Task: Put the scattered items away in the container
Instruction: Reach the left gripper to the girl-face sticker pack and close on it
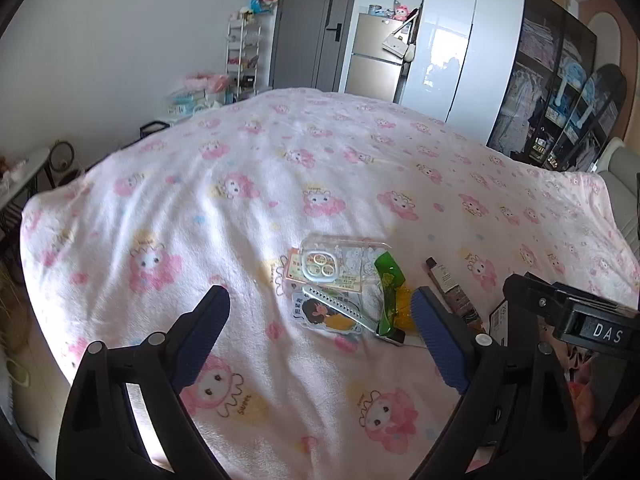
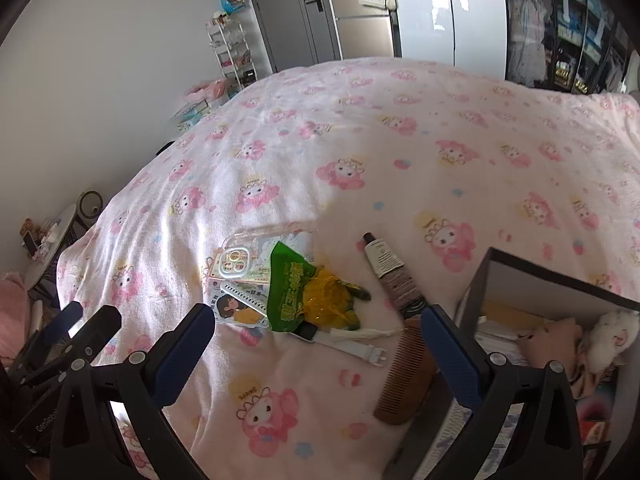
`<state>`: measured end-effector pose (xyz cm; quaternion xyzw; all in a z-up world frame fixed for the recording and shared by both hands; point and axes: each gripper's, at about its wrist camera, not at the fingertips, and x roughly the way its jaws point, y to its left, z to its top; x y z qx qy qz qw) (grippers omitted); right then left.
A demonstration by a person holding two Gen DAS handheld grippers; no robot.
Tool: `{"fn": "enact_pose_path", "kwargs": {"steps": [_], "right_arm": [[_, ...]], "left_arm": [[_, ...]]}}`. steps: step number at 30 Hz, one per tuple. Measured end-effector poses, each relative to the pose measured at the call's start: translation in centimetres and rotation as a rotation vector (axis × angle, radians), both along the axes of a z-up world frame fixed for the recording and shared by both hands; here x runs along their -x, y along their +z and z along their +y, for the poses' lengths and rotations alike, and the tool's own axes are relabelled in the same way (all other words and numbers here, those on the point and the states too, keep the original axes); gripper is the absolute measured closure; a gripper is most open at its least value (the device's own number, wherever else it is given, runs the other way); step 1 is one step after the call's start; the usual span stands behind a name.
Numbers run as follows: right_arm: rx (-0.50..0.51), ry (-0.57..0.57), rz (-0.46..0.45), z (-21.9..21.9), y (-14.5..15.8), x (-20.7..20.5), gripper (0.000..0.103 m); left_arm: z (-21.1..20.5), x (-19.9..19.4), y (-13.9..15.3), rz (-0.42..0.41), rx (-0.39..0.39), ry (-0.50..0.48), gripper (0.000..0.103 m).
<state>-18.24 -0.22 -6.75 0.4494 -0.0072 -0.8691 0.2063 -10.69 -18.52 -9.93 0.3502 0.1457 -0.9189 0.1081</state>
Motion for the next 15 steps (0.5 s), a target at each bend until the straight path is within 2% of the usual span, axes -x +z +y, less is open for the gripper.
{"fn": "enact_pose_path", "kwargs": {"steps": [2, 3, 4, 5, 6, 7, 8, 11, 15], "right_arm": [[-0.035, 0.004, -0.026, -1.5, -1.9, 1.3, 0.016], [-0.049, 0.003, -0.038, -2.1, -2.8, 1.9, 0.025], [-0.046, -0.004, -0.059, -2.5, -3.6, 2.5, 0.031], [-0.034, -0.015, -0.089, -2.8, -4.5, 3.1, 0.042], [-0.025, -0.024, -0.116, -3.1, -5.3, 3.6, 0.049], [-0.025, -0.027, -0.134, -3.4, -6.1, 4.0, 0.055], [-0.031, -0.027, -0.142, -3.9, -6.8, 4.2, 0.058], [-0.057, -0.02, -0.141, -5.0, -8.5, 4.4, 0.064], [-0.055, -0.025, -0.186, -5.6, -10.7, 4.4, 0.07]], "left_arm": [[-0.8, 1.6, -2.2, -0.046, -0.014, 0.003, 0.025], [-1.2, 2.5, -3.3, -0.073, -0.021, 0.005, 0.029], [-1.6, 3.4, -4.4, -0.097, -0.037, 0.006, 0.039], [-1.9, 4.2, -5.6, -0.126, -0.058, 0.01, 0.045], [-2.3, 5.0, -6.7, -0.158, -0.088, 0.009, 0.047], [-2.7, 5.7, -7.7, -0.181, -0.129, 0.0, 0.053], [-3.0, 6.3, -8.5, -0.195, -0.169, -0.009, 0.056], [-3.1, 7.9, -10.1, -0.211, -0.244, -0.035, 0.056], [-3.1, 9.2, -11.9, -0.283, -0.249, 0.006, 0.056]]}}
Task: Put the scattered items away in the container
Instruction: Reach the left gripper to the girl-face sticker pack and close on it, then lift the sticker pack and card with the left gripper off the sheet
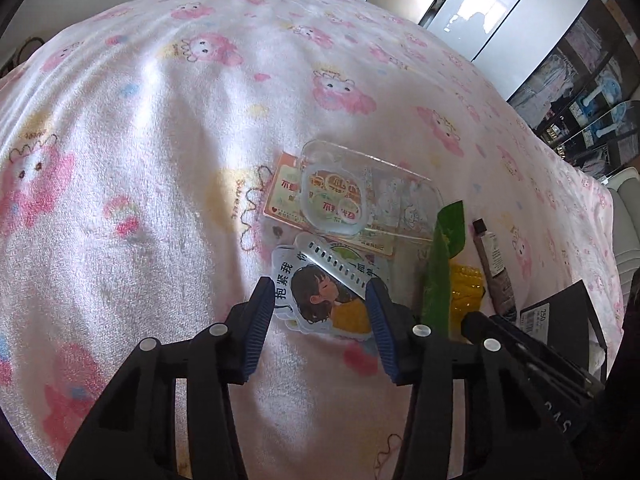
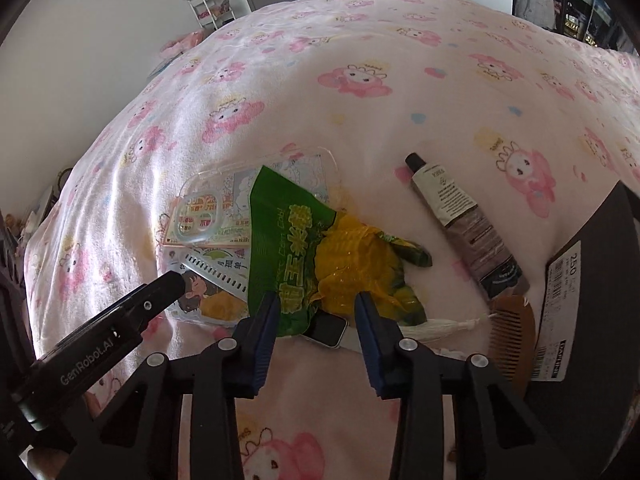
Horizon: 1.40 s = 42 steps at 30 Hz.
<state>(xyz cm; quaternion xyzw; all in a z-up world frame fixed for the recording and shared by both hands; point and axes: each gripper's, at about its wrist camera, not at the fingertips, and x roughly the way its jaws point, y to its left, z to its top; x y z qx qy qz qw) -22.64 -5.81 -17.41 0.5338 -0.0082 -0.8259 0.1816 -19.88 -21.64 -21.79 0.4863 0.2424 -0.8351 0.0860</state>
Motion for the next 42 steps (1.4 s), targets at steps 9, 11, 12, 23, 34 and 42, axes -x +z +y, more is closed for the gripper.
{"fn": "enact_pose_path", "kwargs": {"steps": [9, 11, 12, 23, 34, 42], "right_arm": [[0.111, 0.047, -0.095, -1.2, -2.1, -1.1, 0.07], [0.159, 0.078, -0.14, -2.1, -2.5, -1.3, 0.07], [0.179, 0.097, -0.143, -2.6, -2.5, -1.4, 0.07], [0.137, 0.018, -0.119, -2.5, -3.7, 0.3, 0.07], [0.183, 0.01, -0.11, -0.9, -0.9, -3.3, 0.07], [0.199, -0.027, -0.114, 0.5, -1.3, -2.2, 0.07]], "left_arm": [[-4.1, -0.8, -1.4, -0.021, -0.097, 0.157, 0.046], [-4.3, -0.4, -2.2, -0.035, -0.113, 0.163, 0.046], [-4.3, -0.3, -2.5, -0.037, -0.123, 0.16, 0.046], [-2.9, -0.5, -1.4, 0.011, -0.197, 0.065, 0.097], [1.5, -7.6, 1.2, 0.077, -0.166, -0.033, 0.099], [4.3, -11.4, 0.2, -0.029, -0.255, -0.135, 0.091]]}}
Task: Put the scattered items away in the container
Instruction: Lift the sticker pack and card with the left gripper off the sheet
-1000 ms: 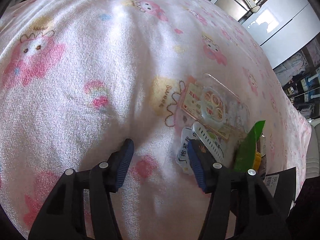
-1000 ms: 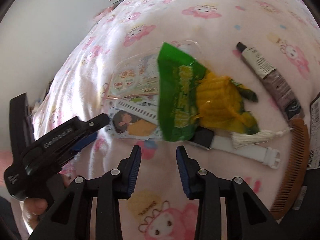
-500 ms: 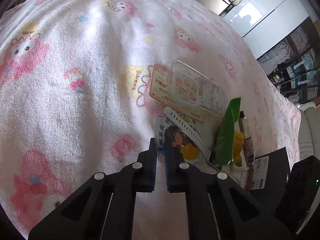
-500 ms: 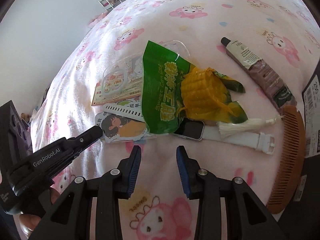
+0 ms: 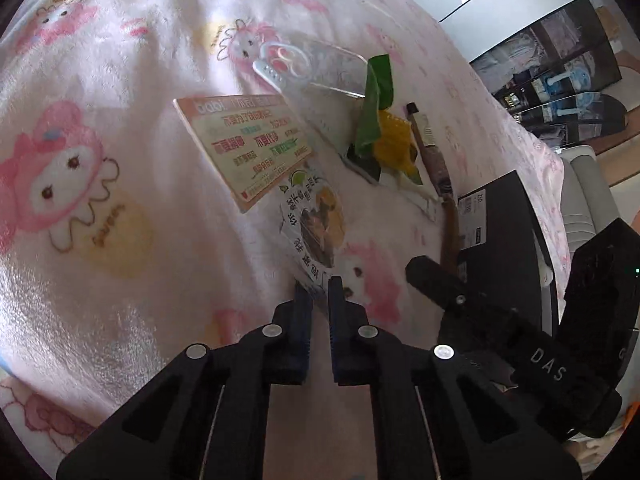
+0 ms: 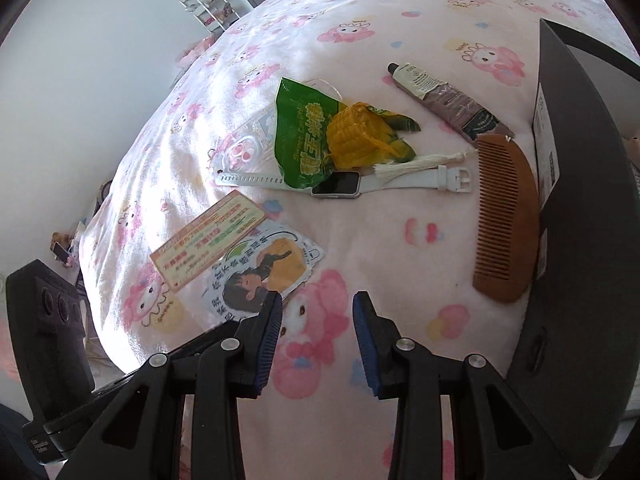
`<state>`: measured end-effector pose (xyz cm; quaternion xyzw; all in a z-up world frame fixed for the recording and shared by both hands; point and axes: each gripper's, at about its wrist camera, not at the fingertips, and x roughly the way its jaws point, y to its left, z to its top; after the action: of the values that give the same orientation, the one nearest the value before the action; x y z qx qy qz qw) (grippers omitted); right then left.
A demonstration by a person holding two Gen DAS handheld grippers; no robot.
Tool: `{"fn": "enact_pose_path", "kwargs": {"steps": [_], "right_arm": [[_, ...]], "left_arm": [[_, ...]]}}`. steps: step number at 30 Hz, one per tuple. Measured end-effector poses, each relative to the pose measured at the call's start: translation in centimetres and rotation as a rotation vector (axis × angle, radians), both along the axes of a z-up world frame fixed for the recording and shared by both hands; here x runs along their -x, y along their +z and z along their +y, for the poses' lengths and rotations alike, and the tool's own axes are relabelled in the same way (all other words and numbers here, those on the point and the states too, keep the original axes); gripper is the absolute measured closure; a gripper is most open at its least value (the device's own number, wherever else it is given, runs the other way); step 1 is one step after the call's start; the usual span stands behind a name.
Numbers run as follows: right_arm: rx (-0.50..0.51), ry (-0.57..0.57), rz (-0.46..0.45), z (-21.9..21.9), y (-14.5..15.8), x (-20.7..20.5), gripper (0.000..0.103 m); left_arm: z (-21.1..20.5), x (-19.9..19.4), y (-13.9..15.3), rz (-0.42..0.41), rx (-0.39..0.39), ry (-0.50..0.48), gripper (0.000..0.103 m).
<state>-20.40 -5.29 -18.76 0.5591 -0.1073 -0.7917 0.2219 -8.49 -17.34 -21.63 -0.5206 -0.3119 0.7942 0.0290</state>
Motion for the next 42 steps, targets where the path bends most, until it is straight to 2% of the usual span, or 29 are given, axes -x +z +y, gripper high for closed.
{"fn": "enact_pose_path", "kwargs": {"steps": [2, 4, 6, 9, 13, 15, 16, 20, 24, 26, 27, 28, 29, 32, 37, 39, 40, 42], "right_arm": [[0.009, 0.003, -0.012, -0.3, -1.0, 0.5, 0.07], [0.013, 0.013, -0.028, -0.6, -1.7, 0.5, 0.07], [0.033, 0.042, -0.043, -1.8, -2.3, 0.7, 0.068], [0.062, 0.085, -0.082, -3.5, -4.1, 0.7, 0.063], [0.049, 0.08, -0.101, -4.9, -5.3, 1.2, 0.063], [0.049, 0.06, -0.096, -5.4, -5.6, 2.6, 0.063], [0.05, 0.044, -0.096, -5.6, -5.8, 3.5, 0.063], [0.061, 0.004, -0.06, -7.5, -6.2, 8.2, 0.062], [0.052, 0.083, -0.095, -11.5, -8.0, 11.9, 0.06], [0.059, 0.144, -0.124, -13.7, -9.3, 13.0, 0.06], [0.06, 0.17, -0.138, -14.7, -9.8, 13.3, 0.062], [0.054, 0.192, -0.142, -15.6, -10.2, 13.4, 0.07], [0.046, 0.209, -0.132, -16.3, -10.2, 13.5, 0.075], [0.039, 0.23, -0.086, -17.2, -9.6, 13.4, 0.076], [0.104, 0.176, -0.094, -15.5, -8.8, 13.4, 0.081], [0.109, 0.159, -0.082, -13.9, -8.1, 11.4, 0.081], [0.105, 0.153, -0.078, -12.7, -6.4, 8.2, 0.081], [0.093, 0.144, -0.084, -9.5, -5.3, 4.7, 0.081]], "left_arm": [[-0.9, -0.1, 0.4, 0.026, -0.016, 0.03, 0.068], [-2.1, -0.3, 1.1, 0.068, -0.026, 0.067, 0.061], [-3.3, 0.0, 1.6, 0.09, 0.007, 0.107, 0.061], [-4.9, 1.1, 0.8, 0.054, 0.047, 0.166, 0.061], [-7.6, 1.0, -1.2, 0.033, -0.093, 0.239, 0.061], [-8.3, 1.0, -1.7, 0.023, -0.111, 0.261, 0.069], [-8.5, 1.0, -1.8, 0.016, -0.102, 0.271, 0.078], [-9.3, 0.0, -1.6, 0.044, -0.106, 0.316, 0.079], [-9.5, -0.1, -1.3, 0.05, -0.057, 0.331, 0.079], [-9.3, 0.2, -1.4, 0.039, -0.025, 0.325, 0.091], [-9.1, 0.3, -1.4, 0.033, -0.012, 0.311, 0.091], [-8.8, 0.5, -1.5, 0.03, -0.009, 0.294, 0.093], [-8.5, 0.6, -1.5, 0.028, -0.01, 0.276, 0.093], [-7.3, 0.5, -1.5, 0.021, 0.017, 0.223, 0.093], [-4.9, -1.5, -0.9, 0.007, -0.066, 0.137, 0.093], [-3.3, -2.6, -0.3, 0.004, -0.068, 0.098, 0.093], [-2.3, -3.1, 0.1, 0.0, -0.06, 0.075, 0.093], [-0.7, -4.0, 0.8, -0.01, -0.053, 0.038, 0.093]]}}
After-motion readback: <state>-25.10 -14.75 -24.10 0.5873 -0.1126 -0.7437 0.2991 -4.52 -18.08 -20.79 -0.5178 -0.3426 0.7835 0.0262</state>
